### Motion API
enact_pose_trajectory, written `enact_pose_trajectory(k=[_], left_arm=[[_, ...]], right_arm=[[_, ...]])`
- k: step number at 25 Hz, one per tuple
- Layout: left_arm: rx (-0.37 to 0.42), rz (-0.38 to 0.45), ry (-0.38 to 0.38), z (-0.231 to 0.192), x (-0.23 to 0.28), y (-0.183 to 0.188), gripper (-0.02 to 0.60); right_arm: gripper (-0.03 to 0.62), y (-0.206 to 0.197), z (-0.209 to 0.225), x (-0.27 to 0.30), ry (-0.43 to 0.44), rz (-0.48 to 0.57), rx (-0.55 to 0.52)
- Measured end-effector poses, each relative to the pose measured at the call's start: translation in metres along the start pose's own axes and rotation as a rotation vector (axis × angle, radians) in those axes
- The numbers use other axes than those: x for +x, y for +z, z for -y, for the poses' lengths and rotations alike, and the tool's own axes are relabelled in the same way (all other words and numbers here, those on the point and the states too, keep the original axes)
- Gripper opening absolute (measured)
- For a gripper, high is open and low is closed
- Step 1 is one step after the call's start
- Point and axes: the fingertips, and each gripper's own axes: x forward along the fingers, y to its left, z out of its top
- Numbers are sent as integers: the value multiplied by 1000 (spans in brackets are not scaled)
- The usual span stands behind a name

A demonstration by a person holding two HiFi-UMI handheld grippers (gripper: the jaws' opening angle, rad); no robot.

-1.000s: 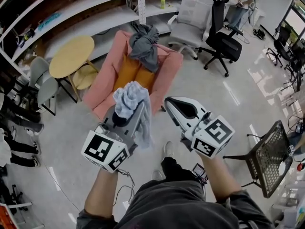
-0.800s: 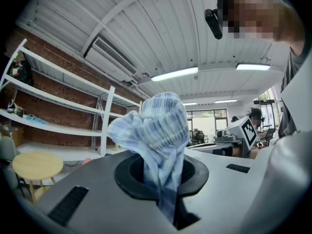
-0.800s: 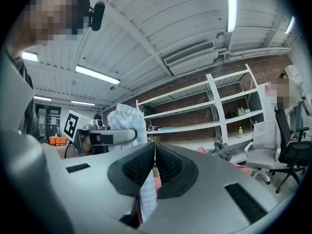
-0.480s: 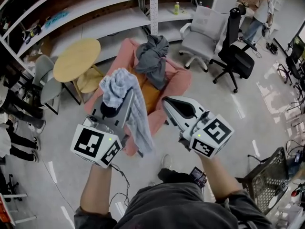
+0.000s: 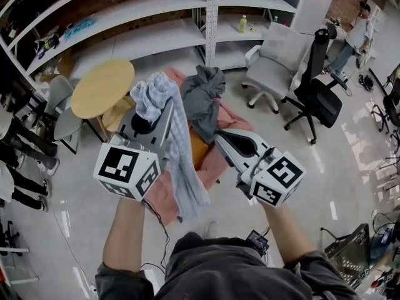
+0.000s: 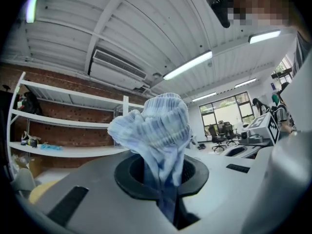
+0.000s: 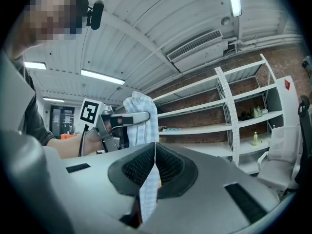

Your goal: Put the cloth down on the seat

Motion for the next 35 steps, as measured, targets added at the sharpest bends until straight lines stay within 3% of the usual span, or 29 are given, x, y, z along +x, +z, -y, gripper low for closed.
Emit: enact_pose_trajectory(k=[9, 20, 24, 29, 35], left_arm=[[-13, -19, 0, -49, 76, -19, 38], [-11, -17, -22, -149, 169, -30, 38], [6, -35, -39, -174, 198, -39, 38], [1, -39, -44, -216, 239, -49, 38], [0, 14, -54, -241, 265, -33, 38]], right_arm=[[17, -33, 52, 66, 62, -83, 52], [21, -62, 121, 163, 70, -161, 102], [106, -74, 141, 191, 63, -198, 121], [112, -82, 166, 217, 45, -221, 138], [270, -133, 175, 258, 101, -328, 147]])
